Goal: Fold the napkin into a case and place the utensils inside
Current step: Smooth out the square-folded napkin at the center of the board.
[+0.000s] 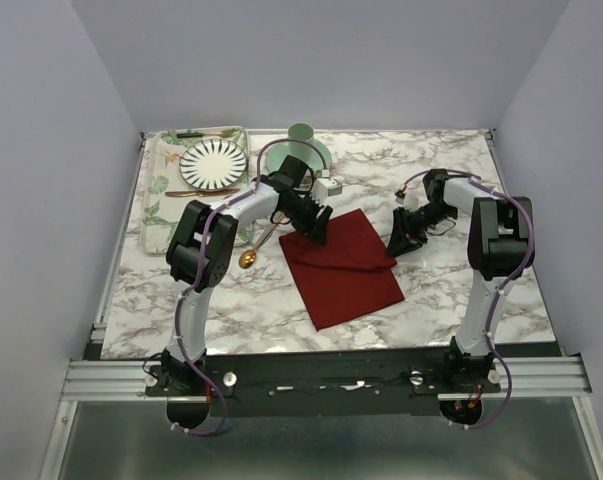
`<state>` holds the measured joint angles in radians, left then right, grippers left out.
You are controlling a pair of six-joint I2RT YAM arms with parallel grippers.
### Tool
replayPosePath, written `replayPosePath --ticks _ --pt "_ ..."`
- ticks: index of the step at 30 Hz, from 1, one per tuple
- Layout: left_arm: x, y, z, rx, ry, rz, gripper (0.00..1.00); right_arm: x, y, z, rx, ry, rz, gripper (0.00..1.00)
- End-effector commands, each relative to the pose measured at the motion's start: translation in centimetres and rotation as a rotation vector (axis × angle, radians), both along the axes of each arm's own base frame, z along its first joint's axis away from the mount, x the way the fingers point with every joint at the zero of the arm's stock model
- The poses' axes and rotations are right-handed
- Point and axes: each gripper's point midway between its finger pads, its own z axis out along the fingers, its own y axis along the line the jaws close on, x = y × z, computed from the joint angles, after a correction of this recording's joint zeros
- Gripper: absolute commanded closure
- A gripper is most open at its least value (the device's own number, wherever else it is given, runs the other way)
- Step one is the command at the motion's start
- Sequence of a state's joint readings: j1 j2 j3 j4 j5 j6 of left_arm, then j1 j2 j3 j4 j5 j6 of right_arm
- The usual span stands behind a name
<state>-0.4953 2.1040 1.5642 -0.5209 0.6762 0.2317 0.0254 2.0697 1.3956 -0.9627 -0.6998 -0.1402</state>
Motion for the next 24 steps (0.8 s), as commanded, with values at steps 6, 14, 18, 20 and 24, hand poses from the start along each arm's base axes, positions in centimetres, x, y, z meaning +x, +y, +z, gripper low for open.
replayPosePath --ticks 6,14,18,20,24 --pt "0.8 -0.4 -1.6 0.036 0.029 0.013 0.39 -0.2 0.0 0.5 -0.007 -0.011 0.014 0.70" --pt "-1.2 -1.0 0.7 -0.040 0.064 -0.059 0.60 -0.1 0.2 0.6 0.005 -0.012 0.008 0.78" --pt "-2.0 -0.8 0.8 -0.039 0.085 -0.088 0.66 0.0 0.3 0.6 0.008 -0.011 0.008 0.78" --pt "-2.2 -0.6 0.8 -0.033 0.090 -0.102 0.73 -0.2 0.3 0.6 0.008 -0.007 0.008 0.79" --pt "-3.1 -0.4 1.9 -0.057 0.068 -0.143 0.90 -0.1 0.2 0.4 0.002 -0.009 0.008 0.83"
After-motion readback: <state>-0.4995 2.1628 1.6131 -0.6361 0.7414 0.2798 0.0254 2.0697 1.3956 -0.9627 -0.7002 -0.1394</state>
